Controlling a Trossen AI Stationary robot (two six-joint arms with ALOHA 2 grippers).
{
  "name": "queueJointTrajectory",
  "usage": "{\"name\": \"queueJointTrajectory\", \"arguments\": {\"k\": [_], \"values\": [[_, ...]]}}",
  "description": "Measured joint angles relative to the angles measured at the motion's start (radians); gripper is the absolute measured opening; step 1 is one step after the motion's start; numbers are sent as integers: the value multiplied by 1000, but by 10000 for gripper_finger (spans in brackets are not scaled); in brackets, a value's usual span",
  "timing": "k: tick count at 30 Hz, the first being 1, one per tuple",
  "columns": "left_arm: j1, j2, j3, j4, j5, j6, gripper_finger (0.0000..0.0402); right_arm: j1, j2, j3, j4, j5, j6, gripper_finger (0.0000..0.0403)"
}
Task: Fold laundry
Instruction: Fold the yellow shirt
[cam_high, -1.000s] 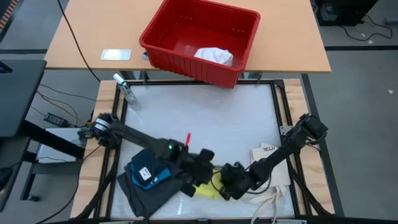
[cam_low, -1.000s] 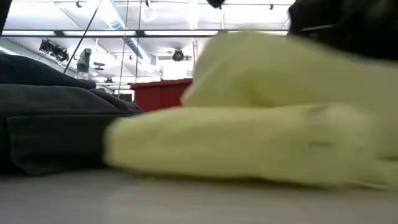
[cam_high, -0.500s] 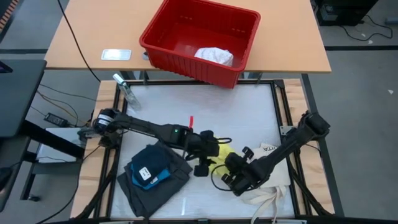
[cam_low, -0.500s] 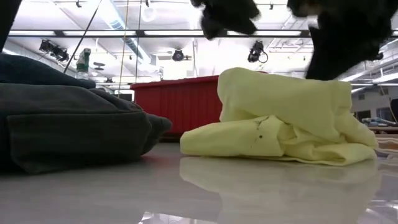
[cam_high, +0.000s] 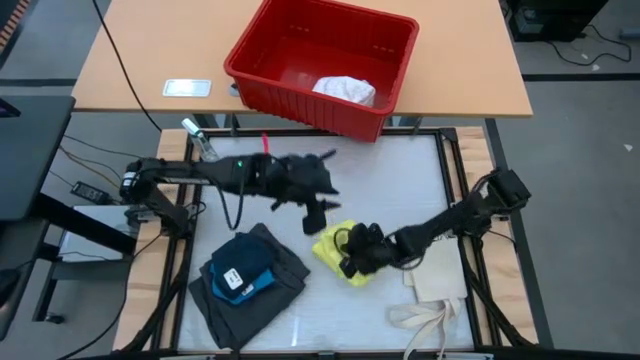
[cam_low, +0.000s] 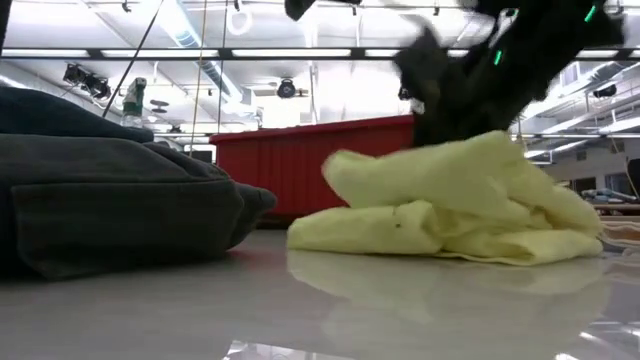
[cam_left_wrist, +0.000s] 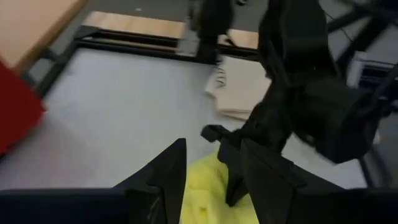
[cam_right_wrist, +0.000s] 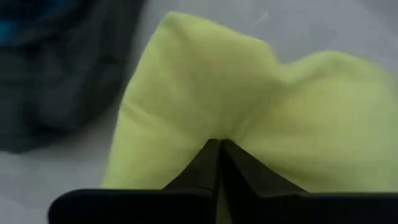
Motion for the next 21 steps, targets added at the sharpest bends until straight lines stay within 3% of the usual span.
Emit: {"name": "queueJointTrajectory", "arguments": {"k": [4,8,14,21], "values": [[66,-11,0,-13,0,0,155,-83,23,-103,216,-225,-137,23],[121,-22,-1,-37,8,0,154,-130,-45,-179,380,-498,-241,18],[216,-60,0,-52,10,-22,154,-228,-221,-223,402,-525,-385,12],[361,-59,0,-54,9,-53,147,-281,-123,-317,478,-770,-450,10]]}}
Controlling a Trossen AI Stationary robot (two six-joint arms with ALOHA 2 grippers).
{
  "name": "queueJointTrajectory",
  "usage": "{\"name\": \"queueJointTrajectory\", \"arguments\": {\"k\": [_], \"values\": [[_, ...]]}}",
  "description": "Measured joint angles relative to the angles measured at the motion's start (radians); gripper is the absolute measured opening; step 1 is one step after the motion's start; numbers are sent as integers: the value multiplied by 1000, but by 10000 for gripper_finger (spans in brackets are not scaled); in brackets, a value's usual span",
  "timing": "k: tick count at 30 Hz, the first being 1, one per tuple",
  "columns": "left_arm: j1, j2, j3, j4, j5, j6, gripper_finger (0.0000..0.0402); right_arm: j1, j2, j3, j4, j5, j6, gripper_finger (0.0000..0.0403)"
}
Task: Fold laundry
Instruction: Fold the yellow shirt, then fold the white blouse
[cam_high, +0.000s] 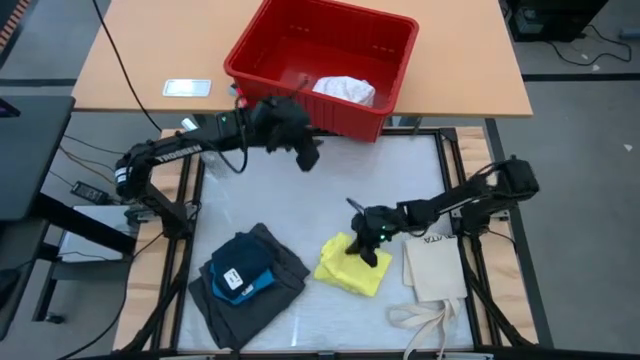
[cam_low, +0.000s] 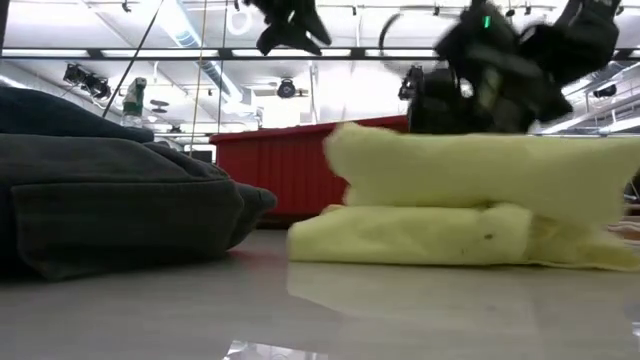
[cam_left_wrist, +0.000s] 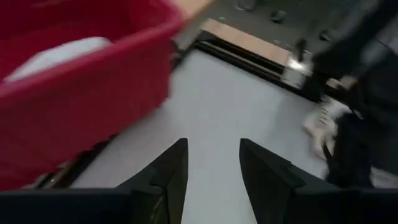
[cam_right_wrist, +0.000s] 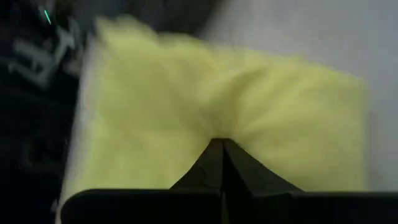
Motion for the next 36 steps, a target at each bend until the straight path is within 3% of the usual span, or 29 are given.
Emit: {"name": "queueJointTrajectory", "arguments": {"k": [4,8,13,17,21,24,29,36], "values": [[86,6,0,-9,-66,8,144,1,50,-43,-22,-131,18,10],[174,5,0,-5,-140,28,144,9,-54,-96,-82,-172,68,10],[293,5,0,53,-133,112,144,7,-290,-100,-246,-88,60,10],[416,18,0,134,-42,142,144,-46,-459,-100,-324,-2,37,10],[545,75,0,187,67,149,144,-173,-591,-94,-314,102,35,10],[608,128,0,217,95,214,144,-296,-638,-37,-305,114,-7,10],[674,208,32,202,102,272,144,-474,-585,139,-331,87,-131,10],[723,312,72,190,114,246,144,-645,-350,507,-429,141,-323,10]]}}
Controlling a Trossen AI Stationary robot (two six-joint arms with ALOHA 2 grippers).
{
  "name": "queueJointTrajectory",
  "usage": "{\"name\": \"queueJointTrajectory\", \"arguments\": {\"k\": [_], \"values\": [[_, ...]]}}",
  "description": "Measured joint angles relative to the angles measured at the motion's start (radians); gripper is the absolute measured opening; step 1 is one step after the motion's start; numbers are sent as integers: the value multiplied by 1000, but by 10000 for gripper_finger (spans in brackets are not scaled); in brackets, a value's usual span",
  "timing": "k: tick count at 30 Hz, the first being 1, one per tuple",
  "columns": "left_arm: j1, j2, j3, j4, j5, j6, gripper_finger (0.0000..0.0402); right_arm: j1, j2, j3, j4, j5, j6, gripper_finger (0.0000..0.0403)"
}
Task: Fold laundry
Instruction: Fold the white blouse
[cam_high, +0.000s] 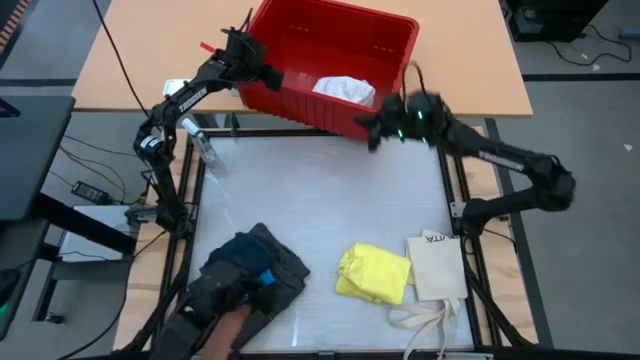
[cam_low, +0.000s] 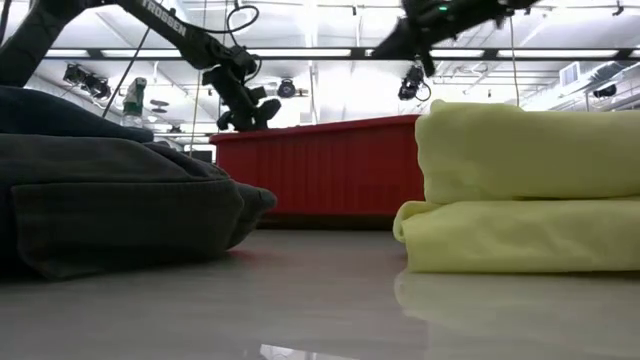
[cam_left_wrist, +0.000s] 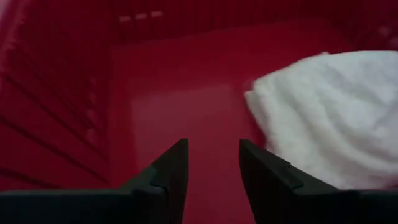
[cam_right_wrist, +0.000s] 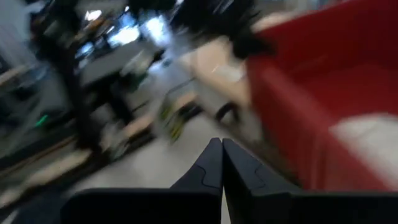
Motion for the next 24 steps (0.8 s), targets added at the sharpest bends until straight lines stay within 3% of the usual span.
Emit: {"name": "queueJointTrajectory", "arguments": {"k": [6,13,18,24], "values": [[-37,19,5,-59,179,-51,144,-84,225,293,-42,33,-19,10],[-163,-8,-4,-90,277,-64,144,-139,418,548,-305,116,-172,9],[-240,-5,-7,-90,429,-76,144,-178,496,597,-481,132,-225,9],[-274,-31,-8,-55,424,-30,144,-226,497,590,-658,152,-244,9]]}}
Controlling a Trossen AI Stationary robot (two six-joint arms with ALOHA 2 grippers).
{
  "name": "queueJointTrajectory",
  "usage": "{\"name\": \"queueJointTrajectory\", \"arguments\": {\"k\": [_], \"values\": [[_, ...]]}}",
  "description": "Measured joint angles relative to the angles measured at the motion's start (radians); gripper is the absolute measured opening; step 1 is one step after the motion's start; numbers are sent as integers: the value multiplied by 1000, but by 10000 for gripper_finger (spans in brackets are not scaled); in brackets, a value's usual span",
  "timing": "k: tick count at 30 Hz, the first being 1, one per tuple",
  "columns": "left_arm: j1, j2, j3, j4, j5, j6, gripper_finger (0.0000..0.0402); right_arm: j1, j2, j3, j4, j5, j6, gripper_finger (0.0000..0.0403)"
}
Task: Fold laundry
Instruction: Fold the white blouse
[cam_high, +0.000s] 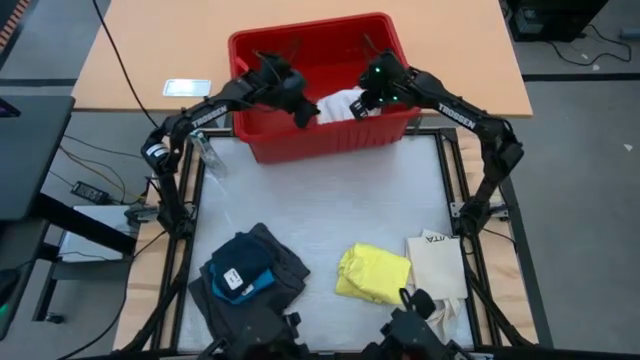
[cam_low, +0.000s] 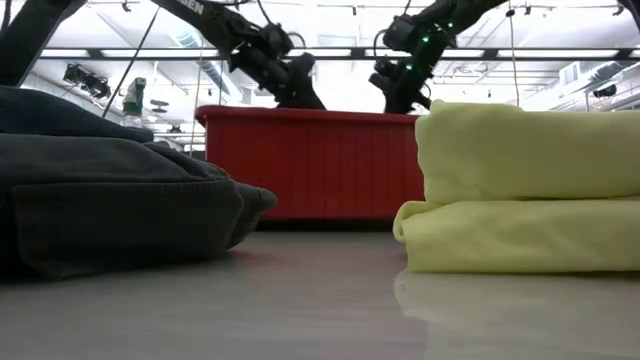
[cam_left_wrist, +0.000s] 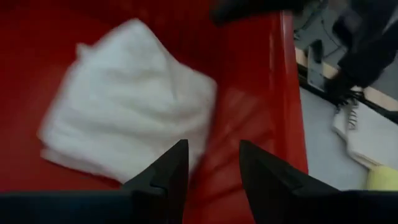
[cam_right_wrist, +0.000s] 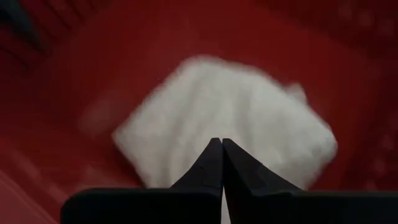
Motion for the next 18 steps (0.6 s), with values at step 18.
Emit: {"name": "queueJointTrajectory", "arguments": {"k": [18], "values": [[164,-49,2,14,-89,195,144,-11,-4,-28,88,-56,-157,31]]}}
